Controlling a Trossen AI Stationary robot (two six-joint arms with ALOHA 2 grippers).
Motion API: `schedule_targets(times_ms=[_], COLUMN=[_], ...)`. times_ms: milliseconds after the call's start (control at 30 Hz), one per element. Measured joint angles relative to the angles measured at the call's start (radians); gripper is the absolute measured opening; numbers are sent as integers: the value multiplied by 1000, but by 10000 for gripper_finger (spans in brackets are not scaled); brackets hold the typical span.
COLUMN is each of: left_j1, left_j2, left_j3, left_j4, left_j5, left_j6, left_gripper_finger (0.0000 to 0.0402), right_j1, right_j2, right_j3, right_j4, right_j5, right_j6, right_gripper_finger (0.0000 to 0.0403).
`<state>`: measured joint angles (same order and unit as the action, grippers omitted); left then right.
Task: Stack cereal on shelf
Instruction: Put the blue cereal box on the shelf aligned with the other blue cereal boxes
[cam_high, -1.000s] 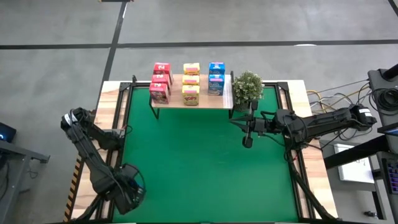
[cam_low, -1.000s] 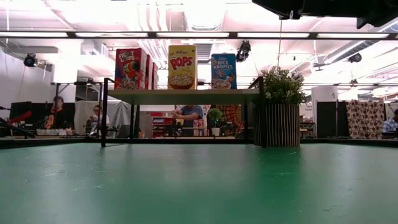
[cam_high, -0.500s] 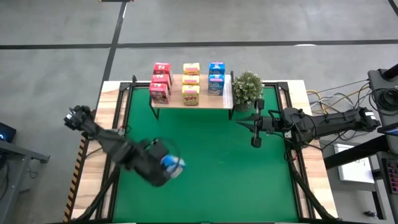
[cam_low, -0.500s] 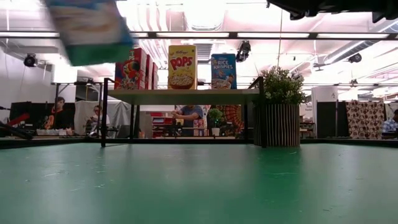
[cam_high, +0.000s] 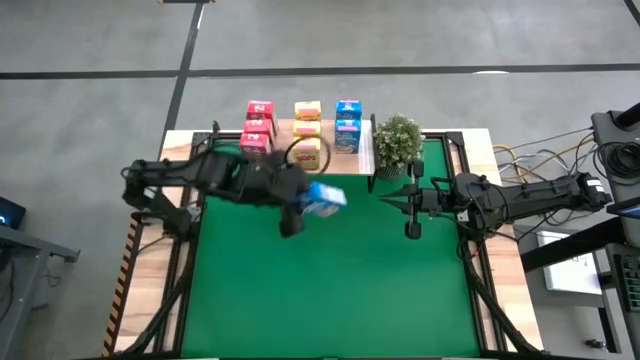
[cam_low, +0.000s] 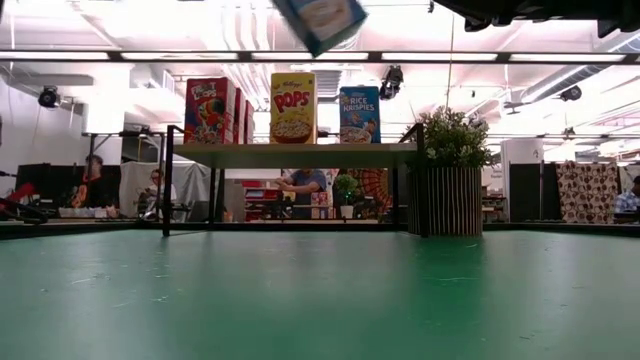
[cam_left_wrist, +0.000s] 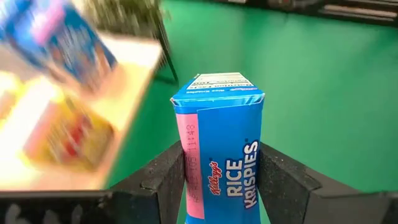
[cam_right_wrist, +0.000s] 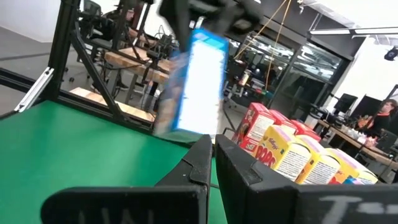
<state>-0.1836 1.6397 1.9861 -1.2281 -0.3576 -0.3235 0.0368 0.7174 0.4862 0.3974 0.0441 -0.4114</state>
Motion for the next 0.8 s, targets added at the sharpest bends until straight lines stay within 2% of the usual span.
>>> schedule_targets(times_ms=[300, 467, 800], left_j1=[128, 197, 280], left_j2=[216, 221, 221], left_j3=[367, 304, 182], left_j4=[-87, -22, 223], left_j5=[0, -1, 4], left_j6=[395, 518, 591], left_gripper_finger=[162, 162, 162], right_j1=[0, 0, 0], right_j2=[4, 3, 3], right_j3=[0, 0, 0], right_j4=[-8, -26, -27], right_j5=[0, 0, 0], right_j6=[0, 0, -4], right_gripper_finger=[12, 12, 12])
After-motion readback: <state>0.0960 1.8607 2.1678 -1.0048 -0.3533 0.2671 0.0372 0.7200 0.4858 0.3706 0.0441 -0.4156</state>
